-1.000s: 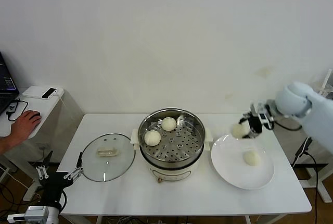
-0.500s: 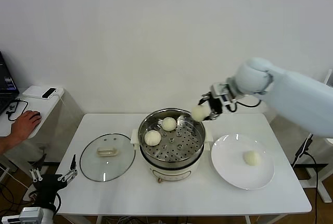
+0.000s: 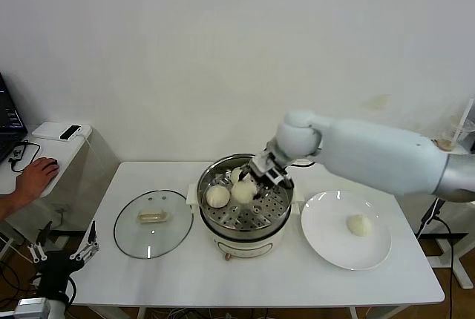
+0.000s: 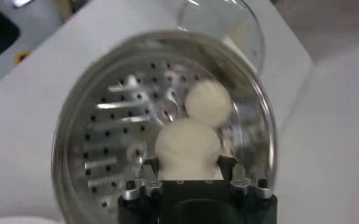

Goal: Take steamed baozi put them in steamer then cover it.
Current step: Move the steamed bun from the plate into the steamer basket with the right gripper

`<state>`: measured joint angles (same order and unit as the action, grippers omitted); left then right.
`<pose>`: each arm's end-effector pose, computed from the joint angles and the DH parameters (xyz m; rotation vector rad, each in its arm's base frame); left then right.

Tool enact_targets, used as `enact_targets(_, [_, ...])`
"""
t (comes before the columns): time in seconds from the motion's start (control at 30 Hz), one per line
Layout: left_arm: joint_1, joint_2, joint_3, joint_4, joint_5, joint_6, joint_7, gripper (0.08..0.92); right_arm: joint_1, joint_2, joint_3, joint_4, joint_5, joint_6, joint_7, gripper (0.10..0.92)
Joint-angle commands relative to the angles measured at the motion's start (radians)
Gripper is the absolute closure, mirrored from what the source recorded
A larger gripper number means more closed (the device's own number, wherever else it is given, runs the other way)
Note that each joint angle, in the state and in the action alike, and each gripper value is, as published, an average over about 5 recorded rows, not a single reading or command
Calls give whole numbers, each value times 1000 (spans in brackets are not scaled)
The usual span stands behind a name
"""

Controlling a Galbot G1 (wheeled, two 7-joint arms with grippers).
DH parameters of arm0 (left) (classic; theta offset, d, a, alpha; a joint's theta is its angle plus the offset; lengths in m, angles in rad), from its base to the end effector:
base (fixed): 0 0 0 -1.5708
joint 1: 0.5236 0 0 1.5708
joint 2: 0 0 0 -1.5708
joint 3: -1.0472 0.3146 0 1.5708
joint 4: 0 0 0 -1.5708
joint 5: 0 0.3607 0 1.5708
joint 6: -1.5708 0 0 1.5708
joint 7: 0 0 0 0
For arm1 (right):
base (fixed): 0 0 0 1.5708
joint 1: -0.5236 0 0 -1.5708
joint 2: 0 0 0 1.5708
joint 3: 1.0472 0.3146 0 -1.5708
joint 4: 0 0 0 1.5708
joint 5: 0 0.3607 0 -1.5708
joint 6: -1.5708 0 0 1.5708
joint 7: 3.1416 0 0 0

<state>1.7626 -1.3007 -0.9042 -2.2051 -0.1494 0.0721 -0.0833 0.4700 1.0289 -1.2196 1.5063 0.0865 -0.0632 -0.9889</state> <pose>0.1588 0.1309 -0.2286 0.3400 -3.0120 -0.4489 0.4684 0.1296 -0.0870 1.8920 -1.1043 1.9482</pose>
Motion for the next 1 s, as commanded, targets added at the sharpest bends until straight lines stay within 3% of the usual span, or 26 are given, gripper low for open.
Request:
enact_targets(0.03, [5,-9,-14,1,0,-3,-1,177,2,69,-65,-3,-139,162,-25,414])
enact_targets(0.3, [9,-11,-15,-1,-3,-6,-1,177,13,55,-73,9,-210,222,-71,415])
enact_targets(0.8, [6,-11,-12,2,-3,-10,-1,177,20,27,-78,66,-189,223,-87,407])
enact_targets(1.0, [3,-10,-9,3,-2,-10,-1,177,25,24,-61,48,-192,223,-81,294])
